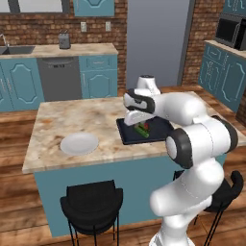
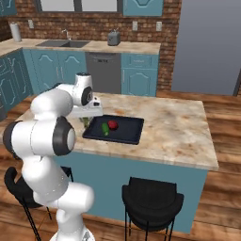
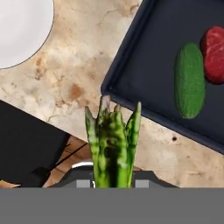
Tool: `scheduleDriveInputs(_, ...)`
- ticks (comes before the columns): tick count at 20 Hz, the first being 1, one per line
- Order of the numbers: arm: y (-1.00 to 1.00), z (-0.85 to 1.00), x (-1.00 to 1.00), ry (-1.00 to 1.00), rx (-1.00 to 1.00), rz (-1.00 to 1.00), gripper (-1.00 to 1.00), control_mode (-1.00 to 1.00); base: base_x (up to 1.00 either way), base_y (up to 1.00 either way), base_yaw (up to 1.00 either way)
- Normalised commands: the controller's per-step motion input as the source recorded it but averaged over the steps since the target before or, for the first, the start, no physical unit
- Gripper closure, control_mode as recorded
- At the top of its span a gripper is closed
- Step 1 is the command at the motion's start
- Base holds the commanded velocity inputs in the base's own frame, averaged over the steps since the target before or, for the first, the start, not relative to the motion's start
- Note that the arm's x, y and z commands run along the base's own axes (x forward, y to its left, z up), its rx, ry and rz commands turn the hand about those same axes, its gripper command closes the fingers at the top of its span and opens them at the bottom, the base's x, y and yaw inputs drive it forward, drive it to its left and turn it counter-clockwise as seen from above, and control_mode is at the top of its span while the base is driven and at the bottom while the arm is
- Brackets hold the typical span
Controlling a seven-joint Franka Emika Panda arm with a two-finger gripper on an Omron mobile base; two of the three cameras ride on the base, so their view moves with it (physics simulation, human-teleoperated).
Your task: Create a steak meal by picking up the steak and asparagus from the tray and placing them on the plate. Leave the cucumber on the tray.
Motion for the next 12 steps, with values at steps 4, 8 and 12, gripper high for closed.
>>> scheduleDriveInputs(4,1.0,0.0,-0.31,0.0,0.0,0.05,1.0,-1.0,0.0,0.0,0.0)
scheduleDriveInputs(8,1.0,0.0,-0.09,0.0,0.0,0.02,1.0,-1.0,0.0,0.0,0.0)
scheduleDriveInputs(12,1.0,0.0,0.0,0.0,0.0,0.0,1.0,-1.0,0.0,0.0,0.0)
